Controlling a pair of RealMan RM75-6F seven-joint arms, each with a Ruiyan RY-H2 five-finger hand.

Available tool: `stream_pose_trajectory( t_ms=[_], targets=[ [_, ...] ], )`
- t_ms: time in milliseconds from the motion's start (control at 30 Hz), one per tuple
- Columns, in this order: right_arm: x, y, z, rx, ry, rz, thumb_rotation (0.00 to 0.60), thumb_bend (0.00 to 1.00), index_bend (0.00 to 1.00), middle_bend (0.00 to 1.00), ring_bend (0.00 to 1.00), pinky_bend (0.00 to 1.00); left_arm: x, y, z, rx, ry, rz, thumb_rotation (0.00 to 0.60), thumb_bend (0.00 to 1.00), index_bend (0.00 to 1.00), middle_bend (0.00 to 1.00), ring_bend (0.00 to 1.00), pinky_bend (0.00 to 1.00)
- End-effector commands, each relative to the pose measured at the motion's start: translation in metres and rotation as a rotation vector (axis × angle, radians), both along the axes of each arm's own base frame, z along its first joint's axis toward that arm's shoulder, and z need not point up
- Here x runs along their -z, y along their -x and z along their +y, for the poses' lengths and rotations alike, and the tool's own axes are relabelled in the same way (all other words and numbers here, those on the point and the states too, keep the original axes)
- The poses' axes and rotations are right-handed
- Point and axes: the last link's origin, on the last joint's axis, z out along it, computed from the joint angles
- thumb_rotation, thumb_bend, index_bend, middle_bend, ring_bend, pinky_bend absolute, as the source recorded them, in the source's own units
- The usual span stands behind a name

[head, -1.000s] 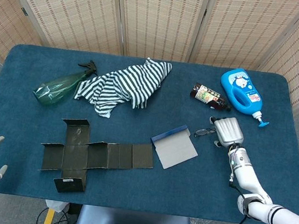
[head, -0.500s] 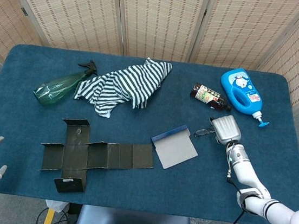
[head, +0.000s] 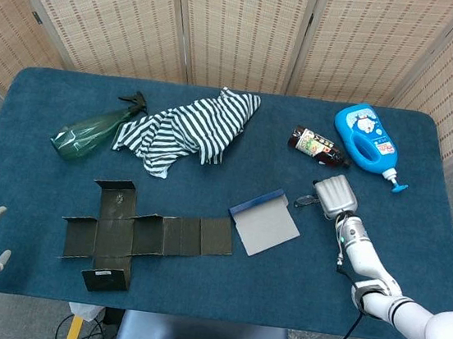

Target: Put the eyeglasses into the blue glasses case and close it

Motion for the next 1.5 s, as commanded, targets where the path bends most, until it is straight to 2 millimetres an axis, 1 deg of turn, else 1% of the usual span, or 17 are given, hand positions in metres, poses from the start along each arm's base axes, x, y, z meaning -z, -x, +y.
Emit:
stream_pose_trajectory(
  t_ms=[33,433,600,800,1100,1367,1500],
  targets=[
    [0.005,-0.002,-0.004,0.005,0.002,0.005,0.6,0.11,0.4,0.95,0.97,0.94,0.0,0.0,-0.001,-0.003,-0.001,0.0,0.6,0.32,0.17,0.14,0.15,0.19],
    [0.019,-0.009,-0.013,0.016,0.001,0.004,0.6,0.22,0.4,0.94,0.97,0.94,-0.001,0.003,-0.002,-0.011,-0.004,0.001,0.6,0.32,0.17,0.14,0.15,0.19],
    [0.022,-0.008,-0.011,0.014,-0.006,0.011,0.6,0.27,0.4,0.94,0.97,0.94,-0.002,0.004,-0.003,-0.015,-0.007,0.0,0.6,0.32,0.17,0.14,0.15,0.19],
    [0.021,-0.005,-0.007,0.011,-0.016,0.012,0.6,0.31,0.43,0.94,0.97,0.94,-0.001,0.004,-0.002,-0.014,-0.002,-0.001,0.6,0.32,0.17,0.14,0.15,0.19],
    [0.02,0.003,0.001,0.016,-0.031,0.014,0.6,0.32,0.45,0.94,0.97,0.94,0.0,0.004,-0.001,-0.01,0.0,0.0,0.6,0.32,0.17,0.14,0.15,0.19],
    [0.019,0.005,0.004,0.015,-0.028,-0.004,0.6,0.32,0.5,0.95,0.97,0.94,-0.001,0.003,-0.001,-0.007,-0.003,-0.001,0.6,0.32,0.17,0.14,0.15,0.19],
    [0.018,0.006,0.005,0.015,-0.027,-0.014,0.6,0.35,0.53,0.95,0.97,0.94,-0.001,0.003,-0.001,-0.006,-0.004,0.0,0.6,0.32,0.17,0.14,0.15,0.19]
  ],
)
